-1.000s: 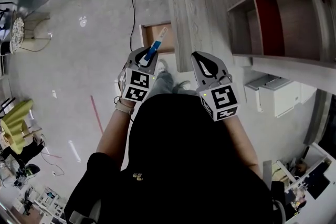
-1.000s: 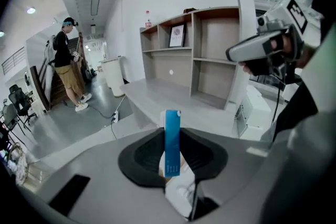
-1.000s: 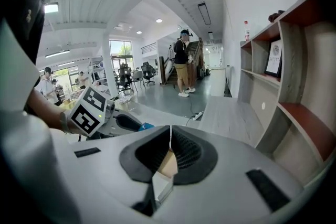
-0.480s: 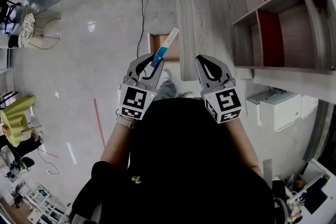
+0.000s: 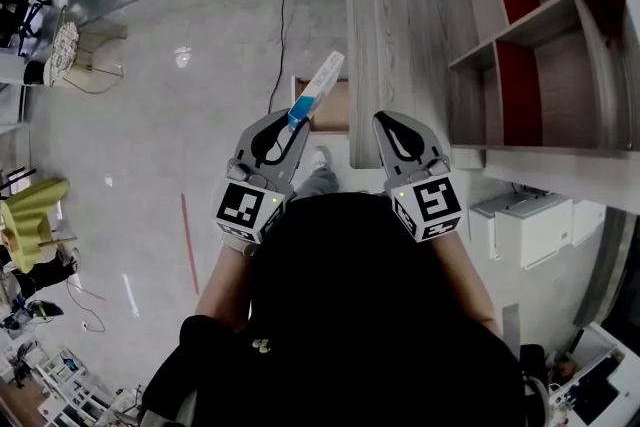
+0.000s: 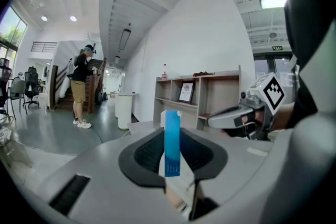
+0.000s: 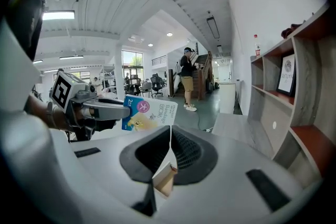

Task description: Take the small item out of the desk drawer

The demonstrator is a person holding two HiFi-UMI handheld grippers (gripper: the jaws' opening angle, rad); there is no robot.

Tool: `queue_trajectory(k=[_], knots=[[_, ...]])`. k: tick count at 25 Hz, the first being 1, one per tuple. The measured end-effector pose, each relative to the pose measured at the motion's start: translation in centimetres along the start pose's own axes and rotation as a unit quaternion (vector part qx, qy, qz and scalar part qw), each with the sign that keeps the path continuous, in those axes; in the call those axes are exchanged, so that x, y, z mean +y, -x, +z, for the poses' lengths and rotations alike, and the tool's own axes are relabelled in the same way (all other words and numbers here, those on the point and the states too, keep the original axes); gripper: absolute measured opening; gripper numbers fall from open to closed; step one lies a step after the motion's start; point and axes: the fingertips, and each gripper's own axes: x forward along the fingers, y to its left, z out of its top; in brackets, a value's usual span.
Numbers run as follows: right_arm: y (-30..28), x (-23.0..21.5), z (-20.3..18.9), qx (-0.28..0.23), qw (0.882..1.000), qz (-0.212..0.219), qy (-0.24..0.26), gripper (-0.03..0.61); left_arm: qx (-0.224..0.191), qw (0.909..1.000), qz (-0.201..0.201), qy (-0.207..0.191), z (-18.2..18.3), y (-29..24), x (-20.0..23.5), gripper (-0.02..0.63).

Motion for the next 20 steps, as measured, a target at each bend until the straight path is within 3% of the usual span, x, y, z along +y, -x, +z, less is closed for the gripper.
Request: queue_trajectory(k=[8, 20], knots=[[0.0, 0.0, 1.6, -0.027, 1.0, -0.004, 0.007, 0.0, -0.05, 0.9984, 0.021, 0.013, 2.1, 1.1, 1.3, 0.095], [0.1, -0.2, 0.9, -0.015, 1.0, -0.009, 0.007, 0.0, -0.04, 0.9991, 0.013, 0.006, 1.6, 0.4, 1.3, 0.095]])
